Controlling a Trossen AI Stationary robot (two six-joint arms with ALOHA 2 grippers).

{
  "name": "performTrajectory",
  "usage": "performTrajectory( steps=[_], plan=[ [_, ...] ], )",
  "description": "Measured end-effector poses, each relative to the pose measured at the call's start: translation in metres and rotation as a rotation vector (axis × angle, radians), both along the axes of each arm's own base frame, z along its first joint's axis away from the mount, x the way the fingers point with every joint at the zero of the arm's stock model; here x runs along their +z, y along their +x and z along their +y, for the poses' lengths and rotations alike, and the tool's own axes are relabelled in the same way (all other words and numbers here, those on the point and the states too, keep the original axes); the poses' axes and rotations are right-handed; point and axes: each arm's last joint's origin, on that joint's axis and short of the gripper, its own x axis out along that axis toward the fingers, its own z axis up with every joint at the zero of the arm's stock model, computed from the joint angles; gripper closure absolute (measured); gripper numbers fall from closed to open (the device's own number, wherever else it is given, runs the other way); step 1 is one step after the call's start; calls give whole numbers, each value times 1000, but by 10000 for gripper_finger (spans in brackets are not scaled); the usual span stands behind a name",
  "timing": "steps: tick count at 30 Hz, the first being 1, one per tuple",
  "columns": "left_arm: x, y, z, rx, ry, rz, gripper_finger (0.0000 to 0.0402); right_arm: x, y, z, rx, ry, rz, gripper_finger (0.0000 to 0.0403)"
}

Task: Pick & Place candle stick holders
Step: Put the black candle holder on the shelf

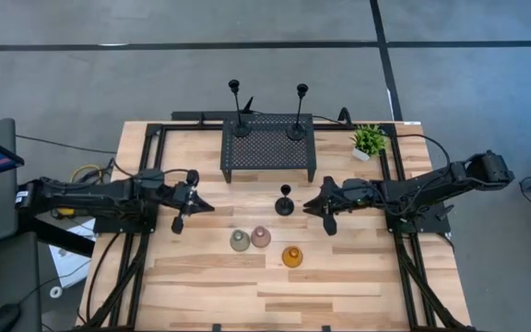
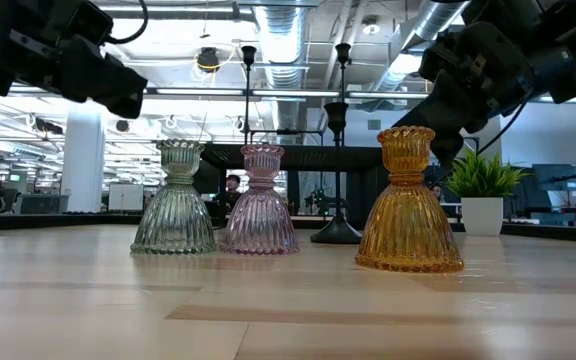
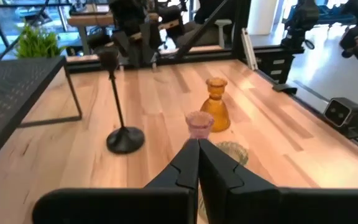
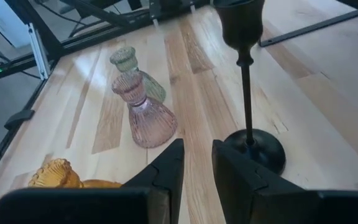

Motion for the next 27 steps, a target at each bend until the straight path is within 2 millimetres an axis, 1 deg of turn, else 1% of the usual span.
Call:
performTrajectory(
  steps=[7, 10, 14, 19, 22, 24, 27],
  plan=[
    [0, 0, -1, -10, 0, -5, 395, 5, 3, 0, -1, -78, -68, 325],
    [0, 0, -1, -10, 0, -5, 393, 4, 6, 0, -20, -121, -77, 313],
    [1, 0, -1, -10, 1, -7, 396, -5, 15, 1, -31, -155, -41, 271],
    [1, 0, -1, -9, 1, -8, 395, -16, 35, 3, -31, -157, 11, 201],
    [1, 0, -1, -9, -2, -7, 393, -22, 47, 2, -36, -157, 39, 168],
    [1, 0, -1, -9, -6, -6, 394, -23, 54, 0, -55, -142, 48, 156],
    [1, 0, -1, -9, -6, -6, 397, -26, 63, -5, -83, -122, 60, 154]
  ],
)
